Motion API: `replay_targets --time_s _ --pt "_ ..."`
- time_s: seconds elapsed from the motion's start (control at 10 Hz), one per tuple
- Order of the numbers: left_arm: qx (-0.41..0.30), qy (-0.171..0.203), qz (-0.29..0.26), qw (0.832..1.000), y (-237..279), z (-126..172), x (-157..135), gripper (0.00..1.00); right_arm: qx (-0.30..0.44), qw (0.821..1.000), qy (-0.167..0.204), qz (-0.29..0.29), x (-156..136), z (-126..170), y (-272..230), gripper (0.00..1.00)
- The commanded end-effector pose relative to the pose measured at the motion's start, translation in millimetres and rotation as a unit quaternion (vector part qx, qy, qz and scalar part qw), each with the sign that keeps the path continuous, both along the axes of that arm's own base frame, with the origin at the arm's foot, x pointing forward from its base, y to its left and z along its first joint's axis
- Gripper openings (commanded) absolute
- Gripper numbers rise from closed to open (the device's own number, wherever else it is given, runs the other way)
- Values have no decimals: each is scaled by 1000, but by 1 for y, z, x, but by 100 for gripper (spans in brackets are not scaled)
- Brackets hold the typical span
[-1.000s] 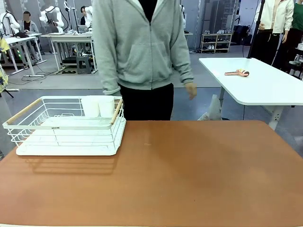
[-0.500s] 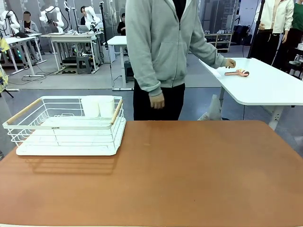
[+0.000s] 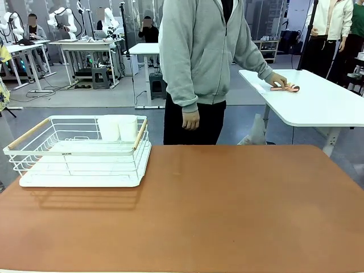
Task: Clean the table.
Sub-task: Pick up the Lint Roller when the human hands it over.
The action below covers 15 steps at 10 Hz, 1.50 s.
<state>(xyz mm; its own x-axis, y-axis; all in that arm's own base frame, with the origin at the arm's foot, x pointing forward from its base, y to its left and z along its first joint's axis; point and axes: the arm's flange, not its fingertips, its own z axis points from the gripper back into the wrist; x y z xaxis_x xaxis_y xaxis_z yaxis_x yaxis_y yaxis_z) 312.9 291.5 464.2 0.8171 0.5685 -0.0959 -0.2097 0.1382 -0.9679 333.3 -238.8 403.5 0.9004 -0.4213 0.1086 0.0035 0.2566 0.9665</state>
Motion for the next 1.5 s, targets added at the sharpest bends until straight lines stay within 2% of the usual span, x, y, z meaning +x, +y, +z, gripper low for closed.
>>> replay_targets --time_s 0.0,1.4 --pt "-1 -2 1 1000 2 1 -3 100 3 1000 -2 -2 1 2 1 100" --pt "-1 -2 1 1000 2 1 -3 100 3 1000 -2 -2 1 2 1 100"
